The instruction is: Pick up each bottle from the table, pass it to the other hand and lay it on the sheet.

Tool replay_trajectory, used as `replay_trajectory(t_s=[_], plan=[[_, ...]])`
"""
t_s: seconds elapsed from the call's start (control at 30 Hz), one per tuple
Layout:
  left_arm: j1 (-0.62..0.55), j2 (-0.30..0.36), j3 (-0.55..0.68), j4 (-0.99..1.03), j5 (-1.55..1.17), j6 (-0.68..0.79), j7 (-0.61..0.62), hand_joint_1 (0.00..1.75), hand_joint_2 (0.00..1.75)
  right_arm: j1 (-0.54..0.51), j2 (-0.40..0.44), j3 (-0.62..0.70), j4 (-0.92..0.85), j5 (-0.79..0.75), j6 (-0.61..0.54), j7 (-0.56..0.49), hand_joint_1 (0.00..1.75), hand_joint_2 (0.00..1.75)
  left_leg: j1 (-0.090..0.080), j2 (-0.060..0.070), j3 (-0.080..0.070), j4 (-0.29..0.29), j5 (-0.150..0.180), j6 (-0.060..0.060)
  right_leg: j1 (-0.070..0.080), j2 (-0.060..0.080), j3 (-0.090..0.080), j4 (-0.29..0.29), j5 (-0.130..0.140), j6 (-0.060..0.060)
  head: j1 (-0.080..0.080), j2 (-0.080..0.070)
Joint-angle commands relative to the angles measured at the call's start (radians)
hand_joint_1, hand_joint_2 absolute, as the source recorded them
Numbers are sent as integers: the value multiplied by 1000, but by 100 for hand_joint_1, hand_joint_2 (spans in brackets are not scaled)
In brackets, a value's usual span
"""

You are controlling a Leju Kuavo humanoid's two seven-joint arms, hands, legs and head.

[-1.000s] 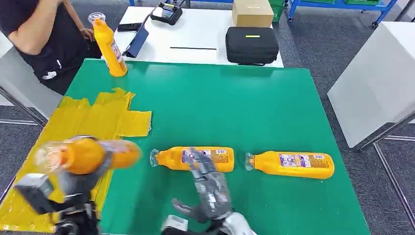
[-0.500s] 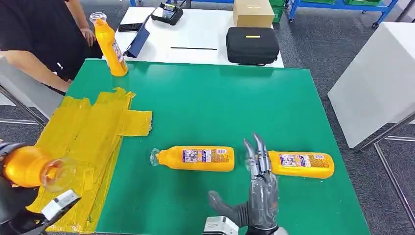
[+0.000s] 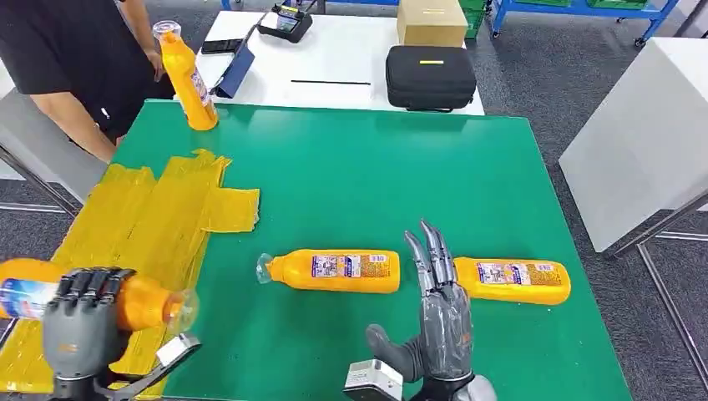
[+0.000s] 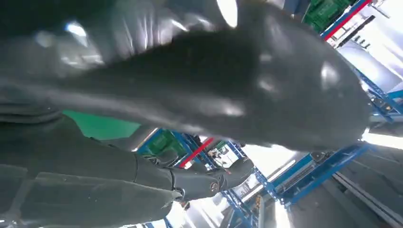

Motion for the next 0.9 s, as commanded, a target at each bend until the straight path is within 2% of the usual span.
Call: replay_trajectory(t_s=[0.03,0.17,0.2,0.27,0.33,0.5,0.53,0.57,0.6,0.63,0.77,0.9], plan=[[-58,136,-280,387,44,12,177,175,175,-38,-8,-17,51,-32,30,-22,0,0,-2,-2,6,-4,1,-1,-1,-4,6,-3,-1,-1,0,0],[-75,173,-351,458,72,12,243,175,175,-36,-10,-25,58,-39,26,-39,0,0,-1,-1,7,-4,0,-2,0,-3,7,-2,-1,-2,0,0],[-104,191,-396,555,74,12,316,175,175,-35,-15,-22,58,-36,35,-40,0,0,0,0,5,-3,0,-1,0,-1,4,-2,0,-1,0,0],[-178,213,-476,709,148,-9,351,175,175,-27,9,-41,35,-14,69,-29,0,0,-1,-1,4,-3,1,-1,-1,-2,3,-2,0,-1,0,0],[-209,219,-491,759,171,-16,361,175,175,-30,18,-51,26,-8,91,-21,0,0,-1,-4,8,-5,0,-2,-1,-6,8,-3,-2,-2,0,0],[-269,244,-506,808,251,-53,345,175,175,-23,14,-94,43,-12,102,-16,0,0,0,-3,5,-2,1,-2,0,-5,6,-1,0,-2,0,0],[-270,248,-513,813,250,-73,349,19,175,-21,16,-97,49,-15,100,-21,0,0,-2,-3,9,-4,1,-2,-2,-6,9,-1,-1,-2,-1,0],[-270,256,-518,818,255,-100,351,0,0,-21,16,-100,56,-16,99,-24,0,0,0,-5,9,-2,1,-2,0,-7,10,-1,-2,0,0,0],[-282,273,-546,852,223,-178,372,0,0,-26,11,-93,68,-22,106,-33,0,0,0,-7,11,-2,1,-2,0,-9,12,-1,-3,0,0,0],[-275,280,-548,853,223,-180,372,0,0,-33,12,-94,84,-24,105,-35,0,0,-1,-7,13,-2,1,-3,0,-9,8,0,-4,-2,0,0],[-272,290,-536,849,259,-195,336,0,0,-42,17,-106,93,-26,98,-34,0,0,-1,-4,20,-5,-5,-7,0,-5,11,-2,-8,-2,0,0],[-268,300,-527,775,277,-223,322,0,0,-43,30,-124,82,-19,116,-29,0,0,-1,-10,26,-5,-3,-4,0,-13,20,-1,-9,-3,-1,0]])
